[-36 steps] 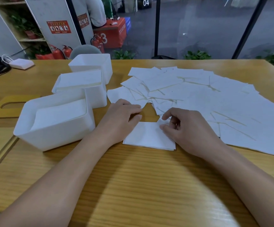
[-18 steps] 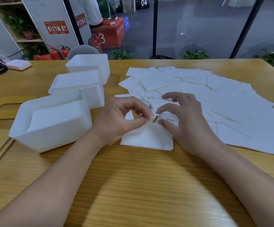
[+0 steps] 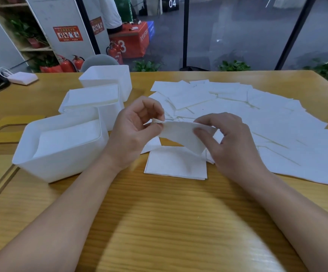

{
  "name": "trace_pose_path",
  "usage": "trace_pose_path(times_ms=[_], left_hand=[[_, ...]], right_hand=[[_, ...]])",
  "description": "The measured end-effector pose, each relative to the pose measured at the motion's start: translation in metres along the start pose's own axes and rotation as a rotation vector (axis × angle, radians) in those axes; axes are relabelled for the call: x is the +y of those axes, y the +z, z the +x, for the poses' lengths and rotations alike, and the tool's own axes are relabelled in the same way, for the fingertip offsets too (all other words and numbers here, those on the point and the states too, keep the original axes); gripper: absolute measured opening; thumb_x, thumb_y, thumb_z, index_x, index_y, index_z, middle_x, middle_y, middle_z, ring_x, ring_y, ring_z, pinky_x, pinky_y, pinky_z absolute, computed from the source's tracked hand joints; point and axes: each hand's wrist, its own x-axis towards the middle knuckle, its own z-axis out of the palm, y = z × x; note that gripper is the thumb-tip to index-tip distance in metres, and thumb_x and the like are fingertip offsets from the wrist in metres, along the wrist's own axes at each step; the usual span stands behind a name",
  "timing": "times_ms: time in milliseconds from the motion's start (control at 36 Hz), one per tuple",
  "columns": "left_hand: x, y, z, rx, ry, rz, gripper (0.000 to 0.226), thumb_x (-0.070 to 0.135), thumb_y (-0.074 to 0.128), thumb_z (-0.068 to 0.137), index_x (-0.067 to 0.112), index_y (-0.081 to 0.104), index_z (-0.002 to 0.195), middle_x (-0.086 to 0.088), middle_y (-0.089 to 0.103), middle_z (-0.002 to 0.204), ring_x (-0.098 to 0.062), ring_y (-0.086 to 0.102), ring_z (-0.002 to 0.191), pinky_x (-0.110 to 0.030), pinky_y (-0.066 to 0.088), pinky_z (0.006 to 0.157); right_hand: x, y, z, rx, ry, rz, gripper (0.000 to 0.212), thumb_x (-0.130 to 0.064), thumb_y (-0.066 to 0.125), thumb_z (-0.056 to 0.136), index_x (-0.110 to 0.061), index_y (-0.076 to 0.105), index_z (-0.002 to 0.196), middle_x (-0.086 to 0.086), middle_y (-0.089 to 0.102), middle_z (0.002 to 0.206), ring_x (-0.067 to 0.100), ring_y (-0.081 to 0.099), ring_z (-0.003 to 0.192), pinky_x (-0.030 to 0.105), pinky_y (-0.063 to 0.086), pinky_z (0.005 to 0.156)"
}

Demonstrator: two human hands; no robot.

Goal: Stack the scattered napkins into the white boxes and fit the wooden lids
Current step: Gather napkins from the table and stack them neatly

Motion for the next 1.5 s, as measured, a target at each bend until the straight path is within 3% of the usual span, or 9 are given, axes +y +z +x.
trace_pose_path(times_ms=[111,194,306,556,778,861,944,1361,1500], left_hand=[[-0.007,-0.004,0.002,0.079,-0.049,0.059,0.02,-0.003,0.073,0.1,0.005,0.073,0.118,-0.011,0.073,0.109,-0.024,0.069,0.105,-0.034,0.057,0.09],[-0.011,-0.008,0.004,0.11,-0.131,0.118,0.015,0.011,0.078,0.1,0.015,0.079,0.115,-0.015,0.073,0.104,-0.022,0.068,0.088,-0.03,0.056,0.074],[-0.02,-0.01,0.002,0.023,-0.273,0.272,0.011,0.02,0.078,0.1,0.026,0.081,0.109,-0.002,0.071,0.088,-0.013,0.06,0.065,-0.028,0.051,0.061],[-0.025,-0.011,0.0,-0.118,-0.296,0.483,0.02,0.023,0.079,0.097,0.037,0.078,0.111,0.014,0.075,0.094,-0.004,0.064,0.065,-0.021,0.05,0.074],[-0.025,-0.013,-0.001,-0.178,-0.23,0.751,0.043,0.006,0.05,0.108,0.036,0.074,0.125,0.023,0.062,0.123,0.009,0.056,0.1,-0.01,0.042,0.086],[-0.031,-0.016,-0.001,-0.289,-0.206,0.837,0.058,-0.008,0.043,0.103,0.033,0.071,0.132,0.017,0.056,0.146,-0.004,0.046,0.127,-0.023,0.037,0.11],[-0.036,-0.016,0.0,-0.314,-0.222,0.876,0.067,-0.016,0.042,0.096,0.035,0.066,0.133,0.018,0.055,0.147,-0.011,0.039,0.131,-0.031,0.037,0.113],[-0.037,-0.017,0.0,-0.23,-0.121,1.002,0.02,0.016,0.051,0.108,0.03,0.065,0.104,0.016,0.057,0.128,-0.012,0.034,0.127,-0.038,0.038,0.108],[-0.031,-0.012,0.004,-0.026,-0.133,0.881,0.02,0.013,0.048,0.108,0.025,0.064,0.108,0.012,0.06,0.126,-0.01,0.039,0.129,-0.026,0.036,0.104]], right_hand=[[-0.003,-0.006,0.003,-0.019,0.14,0.179,0.014,-0.025,0.069,0.104,-0.035,0.074,0.114,-0.015,0.073,0.098,0.012,0.067,0.092,0.025,0.048,0.07],[0.003,-0.005,0.004,-0.094,0.225,0.215,0.013,-0.029,0.067,0.106,-0.038,0.071,0.116,-0.002,0.063,0.073,0.023,0.06,0.068,0.036,0.047,0.062],[0.011,-0.001,0.002,-0.242,0.289,0.124,0.014,-0.031,0.07,0.103,-0.035,0.067,0.116,-0.006,0.056,0.06,0.01,0.054,0.056,0.021,0.041,0.058],[0.012,0.0,-0.002,-0.317,0.27,-0.007,0.018,-0.028,0.075,0.097,-0.034,0.068,0.112,-0.009,0.059,0.066,0.008,0.056,0.062,0.023,0.044,0.06],[0.012,-0.001,-0.003,-0.292,0.19,-0.167,0.027,-0.04,0.081,0.089,-0.034,0.069,0.113,-0.012,0.06,0.091,0.003,0.058,0.081,0.023,0.043,0.068],[0.013,0.0,-0.002,-0.297,0.174,-0.158,0.023,-0.041,0.08,0.09,-0.035,0.072,0.11,-0.015,0.057,0.1,-0.002,0.056,0.09,0.016,0.039,0.069],[0.013,0.004,-0.004,-0.295,0.159,-0.143,0.02,-0.04,0.08,0.091,-0.035,0.074,0.11,-0.016,0.056,0.105,-0.004,0.055,0.096,0.013,0.039,0.072],[0.009,0.012,-0.008,-0.371,0.124,-0.149,0.018,-0.042,0.077,0.095,-0.033,0.074,0.11,-0.018,0.06,0.108,0.001,0.056,0.099,0.022,0.046,0.085],[0.008,0.01,-0.008,-0.38,0.128,-0.145,0.016,-0.041,0.08,0.094,-0.034,0.077,0.108,-0.018,0.061,0.105,0.0,0.056,0.097,0.025,0.046,0.085]])
